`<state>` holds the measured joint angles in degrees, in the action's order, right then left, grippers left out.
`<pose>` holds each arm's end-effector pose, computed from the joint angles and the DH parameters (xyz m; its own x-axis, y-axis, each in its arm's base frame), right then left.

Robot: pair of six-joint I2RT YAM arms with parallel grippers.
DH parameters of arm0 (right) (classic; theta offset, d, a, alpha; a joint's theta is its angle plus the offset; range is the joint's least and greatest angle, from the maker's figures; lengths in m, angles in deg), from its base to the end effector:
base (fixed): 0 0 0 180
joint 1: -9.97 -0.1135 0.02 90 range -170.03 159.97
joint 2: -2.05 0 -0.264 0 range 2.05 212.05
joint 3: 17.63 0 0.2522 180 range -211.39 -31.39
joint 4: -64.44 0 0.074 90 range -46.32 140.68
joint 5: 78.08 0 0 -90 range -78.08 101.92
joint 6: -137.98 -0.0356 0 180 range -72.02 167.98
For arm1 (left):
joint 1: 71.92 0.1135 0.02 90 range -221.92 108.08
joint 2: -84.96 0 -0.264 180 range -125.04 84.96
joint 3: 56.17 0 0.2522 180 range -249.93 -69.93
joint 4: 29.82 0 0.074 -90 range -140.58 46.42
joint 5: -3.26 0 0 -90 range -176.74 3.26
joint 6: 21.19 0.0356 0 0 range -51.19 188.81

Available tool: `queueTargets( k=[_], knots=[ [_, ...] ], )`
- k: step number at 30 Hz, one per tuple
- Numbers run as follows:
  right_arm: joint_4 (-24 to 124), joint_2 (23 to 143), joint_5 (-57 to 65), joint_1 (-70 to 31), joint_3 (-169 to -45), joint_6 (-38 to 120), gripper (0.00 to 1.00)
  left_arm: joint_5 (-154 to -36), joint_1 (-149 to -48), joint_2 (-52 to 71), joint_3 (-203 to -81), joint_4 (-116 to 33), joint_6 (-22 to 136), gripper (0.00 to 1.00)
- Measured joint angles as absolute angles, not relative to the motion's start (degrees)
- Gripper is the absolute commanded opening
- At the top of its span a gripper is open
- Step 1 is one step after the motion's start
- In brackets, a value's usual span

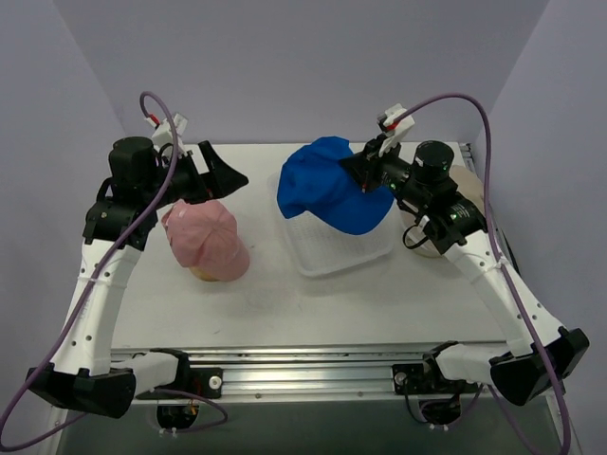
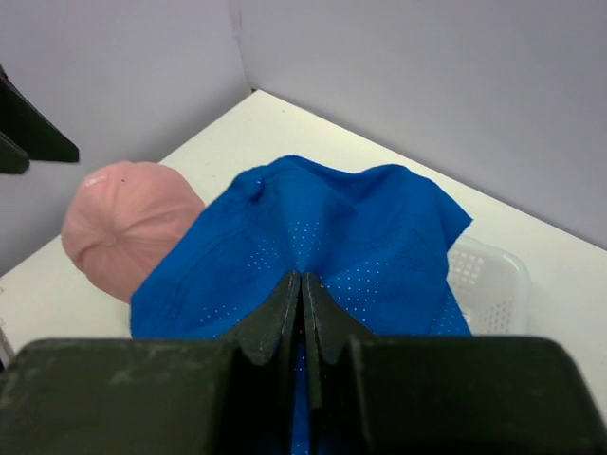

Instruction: Stack the hats

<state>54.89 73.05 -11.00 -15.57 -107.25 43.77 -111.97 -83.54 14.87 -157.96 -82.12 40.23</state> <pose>0.2453 0.1326 0.4605 0.0872 0.1166 -0.9893 -0.7525 0.6585 0.0113 0.2360 -0.0640 0.4569 -0.5768 -0.3232 -0.7503 0.3383 0.7414 -0.5795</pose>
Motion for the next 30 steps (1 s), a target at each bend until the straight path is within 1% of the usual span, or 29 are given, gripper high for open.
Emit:
queueTargets(
  k=[1,2,3,8,12,17,23,30],
  knots=[
    [55.04,72.51,-11.43,-15.57,-107.2,42.94,0.0,-113.66,-83.04,15.88,-155.9,-81.14,38.77,1.0],
    [55.28,72.0,-11.74,-15.57,-107.2,42.02,0.0,-115.21,-82.34,16.86,-154.02,-80.16,37.33,0.94],
    [55.48,71.57,-12.07,-15.57,-107.2,41.32,0.0,-117.05,-81.53,17.73,-152.34,-78.76,35.73,0.93],
    [55.83,69.67,-13.03,-15.57,-107.2,38.61,0.0,-124.24,-78.47,20.47,-145.52,-70.1,26.64,0.93],
    [56.44,69.05,-13.82,-15.57,-107.25,37.06,0.0,-126.68,-78.47,19.57,-145.3,-65.86,22.9,0.93],
    [57.14,69.08,-14.41,-15.57,-107.29,35.09,0.0,-127.86,-78.64,17.34,-145.32,-61.21,21.0,0.89],
    [59.52,69.69,-14.23,-16.54,-107.29,32.75,0.0,-127.89,-79.45,14.92,-145.37,-60.44,21.3,0.88],
    [60.94,71.83,-11.67,-21.69,-107.29,32.53,0.0,-127.21,-83.14,13.06,-147.95,-60.46,21.72,0.88]
  ],
)
